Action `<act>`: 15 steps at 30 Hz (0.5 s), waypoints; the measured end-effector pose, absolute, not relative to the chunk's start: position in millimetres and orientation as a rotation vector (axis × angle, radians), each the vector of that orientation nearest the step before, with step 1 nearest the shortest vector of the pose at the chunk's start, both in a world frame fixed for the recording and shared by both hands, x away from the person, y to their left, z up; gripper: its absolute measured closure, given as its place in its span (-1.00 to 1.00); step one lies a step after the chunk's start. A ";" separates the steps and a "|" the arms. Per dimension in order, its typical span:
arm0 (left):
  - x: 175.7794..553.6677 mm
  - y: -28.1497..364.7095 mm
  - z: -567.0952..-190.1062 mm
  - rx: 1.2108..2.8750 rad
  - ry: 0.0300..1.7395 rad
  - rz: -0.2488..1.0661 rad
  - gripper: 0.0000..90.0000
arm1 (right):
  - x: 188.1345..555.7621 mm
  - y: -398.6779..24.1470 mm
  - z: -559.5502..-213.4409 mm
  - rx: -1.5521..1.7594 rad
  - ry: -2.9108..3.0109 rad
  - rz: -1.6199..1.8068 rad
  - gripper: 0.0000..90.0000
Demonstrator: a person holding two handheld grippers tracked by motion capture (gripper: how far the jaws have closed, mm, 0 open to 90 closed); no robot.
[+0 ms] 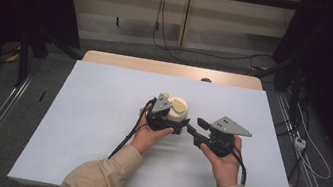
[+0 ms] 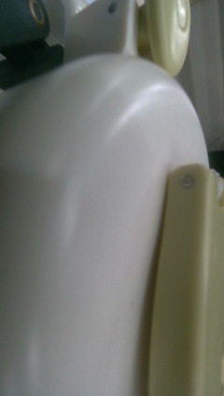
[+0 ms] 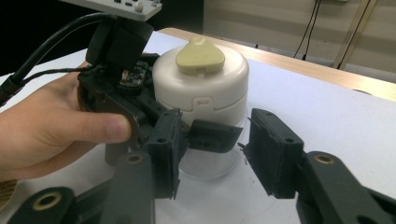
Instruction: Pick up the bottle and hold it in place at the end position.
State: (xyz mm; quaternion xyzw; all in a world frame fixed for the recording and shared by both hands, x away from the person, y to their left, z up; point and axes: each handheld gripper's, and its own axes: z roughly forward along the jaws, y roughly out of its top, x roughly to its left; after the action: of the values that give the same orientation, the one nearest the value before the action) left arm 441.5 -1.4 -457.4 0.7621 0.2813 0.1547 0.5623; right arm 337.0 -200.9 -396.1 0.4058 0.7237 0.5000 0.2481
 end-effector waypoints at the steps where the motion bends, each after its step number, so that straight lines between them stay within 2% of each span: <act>1: 441.5 -1.5 -457.4 1.794 0.663 0.364 -0.88 | 337.8 -200.3 -395.3 1.101 1.979 1.359 0.33; 15: 441.2 -1.9 -457.4 1.796 0.662 0.368 -0.88 | 348.7 -191.5 -385.5 1.085 2.073 1.314 0.71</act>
State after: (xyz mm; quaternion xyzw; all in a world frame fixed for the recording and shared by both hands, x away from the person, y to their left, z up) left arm 441.2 -1.9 -457.4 0.7625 0.2811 0.1564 0.5614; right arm 348.7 -191.5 -385.5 0.3937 0.7524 0.4769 0.2269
